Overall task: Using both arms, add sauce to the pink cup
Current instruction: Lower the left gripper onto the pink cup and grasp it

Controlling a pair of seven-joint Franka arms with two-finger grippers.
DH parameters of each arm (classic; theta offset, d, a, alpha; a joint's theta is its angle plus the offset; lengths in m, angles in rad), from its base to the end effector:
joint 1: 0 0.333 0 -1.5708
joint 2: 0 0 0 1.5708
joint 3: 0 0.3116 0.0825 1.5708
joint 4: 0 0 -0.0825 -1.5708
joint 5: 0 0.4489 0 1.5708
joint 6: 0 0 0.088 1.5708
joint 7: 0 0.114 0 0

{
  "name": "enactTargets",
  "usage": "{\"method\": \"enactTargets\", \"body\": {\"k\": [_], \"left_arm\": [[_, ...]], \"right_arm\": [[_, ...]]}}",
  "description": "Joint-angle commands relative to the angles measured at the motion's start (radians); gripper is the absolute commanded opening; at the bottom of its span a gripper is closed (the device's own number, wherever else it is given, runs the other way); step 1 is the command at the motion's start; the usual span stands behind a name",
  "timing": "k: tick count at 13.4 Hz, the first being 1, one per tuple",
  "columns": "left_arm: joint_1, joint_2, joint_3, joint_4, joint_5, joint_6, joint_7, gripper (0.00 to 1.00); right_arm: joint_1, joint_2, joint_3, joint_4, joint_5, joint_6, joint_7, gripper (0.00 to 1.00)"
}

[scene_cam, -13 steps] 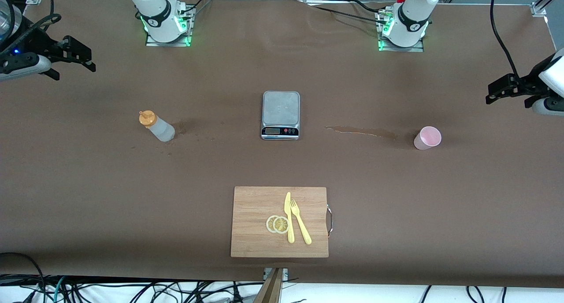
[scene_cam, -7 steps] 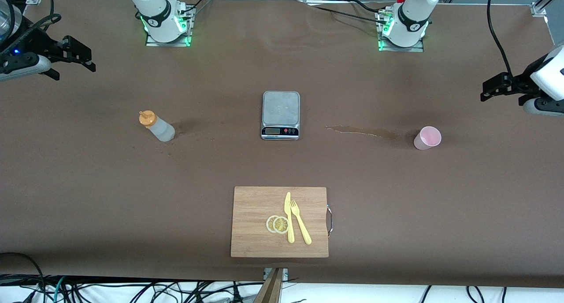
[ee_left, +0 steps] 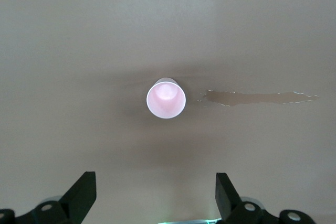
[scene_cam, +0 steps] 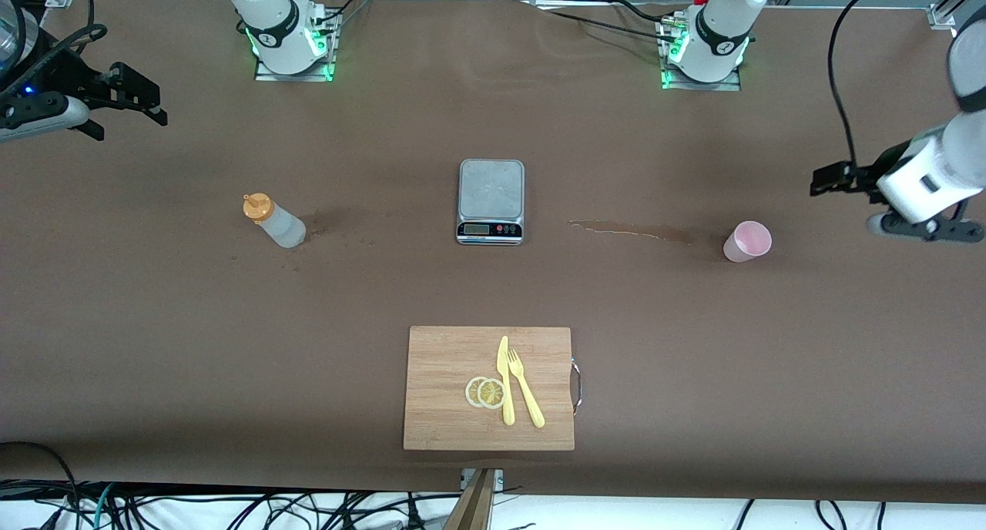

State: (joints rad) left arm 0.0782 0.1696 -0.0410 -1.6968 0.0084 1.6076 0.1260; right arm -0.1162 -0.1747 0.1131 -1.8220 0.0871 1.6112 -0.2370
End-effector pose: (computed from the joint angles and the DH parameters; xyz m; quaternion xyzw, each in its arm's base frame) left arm 0.6427 0.0260 0.4417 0.9906 -0.0449 -0.1286 0.0098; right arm 0.5652 0.0118 0.5846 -0.9928 -0.1130 0.0144 0.0357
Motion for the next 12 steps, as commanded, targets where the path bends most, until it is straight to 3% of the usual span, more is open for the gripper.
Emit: {"method": "enactTargets", "body": {"k": [1,8,12], "left_arm": [[0.012,0.059,-0.003,-0.075,0.051,0.093,0.006,1.00],[0.051,0.065,0.000,-0.479,0.130,0.645,0.006,1.00],[0.060,0.116,0.000,-0.509,0.131,0.770,0.006,1.00]], "right_arm": [[-0.005,-0.016,-0.003,-0.007,0.017,-0.008,-0.007,1.00],[-0.007,-0.011,-0.004,-0.007,0.017,-0.007,-0.011,1.00],[-0.007,-0.011,-0.010,-0.007,0.017,-0.007,-0.019,1.00]]}}
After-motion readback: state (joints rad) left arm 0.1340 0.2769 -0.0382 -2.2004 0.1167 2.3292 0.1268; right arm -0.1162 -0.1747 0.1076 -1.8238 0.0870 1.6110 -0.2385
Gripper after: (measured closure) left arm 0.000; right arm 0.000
